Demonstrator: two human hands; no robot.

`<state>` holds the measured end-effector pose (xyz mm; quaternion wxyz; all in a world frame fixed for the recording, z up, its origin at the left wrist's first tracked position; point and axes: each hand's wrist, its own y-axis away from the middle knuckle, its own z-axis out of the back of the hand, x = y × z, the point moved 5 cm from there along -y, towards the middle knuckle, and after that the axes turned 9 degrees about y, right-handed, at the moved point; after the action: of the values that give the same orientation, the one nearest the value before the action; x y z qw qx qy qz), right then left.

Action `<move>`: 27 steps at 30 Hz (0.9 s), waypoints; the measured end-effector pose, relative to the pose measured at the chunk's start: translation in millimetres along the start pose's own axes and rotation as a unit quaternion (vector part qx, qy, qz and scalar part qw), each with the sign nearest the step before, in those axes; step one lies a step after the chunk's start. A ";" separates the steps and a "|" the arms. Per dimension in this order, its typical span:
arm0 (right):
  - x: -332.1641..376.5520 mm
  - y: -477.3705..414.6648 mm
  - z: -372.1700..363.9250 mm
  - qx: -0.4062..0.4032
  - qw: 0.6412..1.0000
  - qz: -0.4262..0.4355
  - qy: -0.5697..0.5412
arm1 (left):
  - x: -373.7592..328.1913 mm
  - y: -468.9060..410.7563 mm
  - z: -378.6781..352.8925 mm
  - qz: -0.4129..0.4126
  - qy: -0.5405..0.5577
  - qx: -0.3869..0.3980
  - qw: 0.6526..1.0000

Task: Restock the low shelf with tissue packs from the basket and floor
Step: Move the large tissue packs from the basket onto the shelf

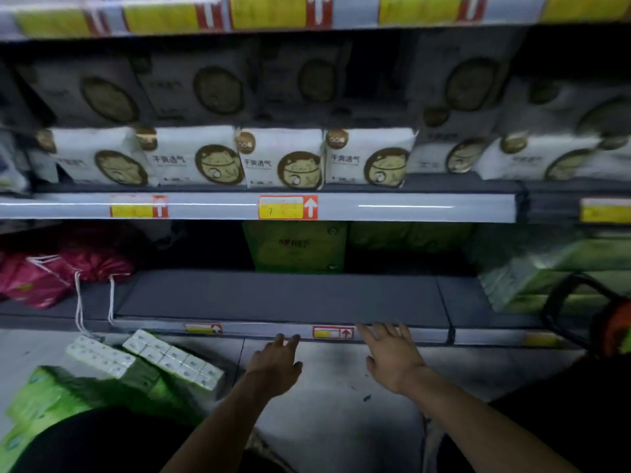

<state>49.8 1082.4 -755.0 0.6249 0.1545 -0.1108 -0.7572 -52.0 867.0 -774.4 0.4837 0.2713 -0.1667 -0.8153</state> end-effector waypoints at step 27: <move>-356.6 340.7 -19.8 0.015 0.906 -0.393 -0.154 | -503.2 92.5 -14.8 -0.505 -0.080 -0.050 0.858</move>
<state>429.1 1366.4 -616.4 0.2489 0.0764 -0.1475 -0.9542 215.2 1265.1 -595.3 0.0038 0.2277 -0.0038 -0.9737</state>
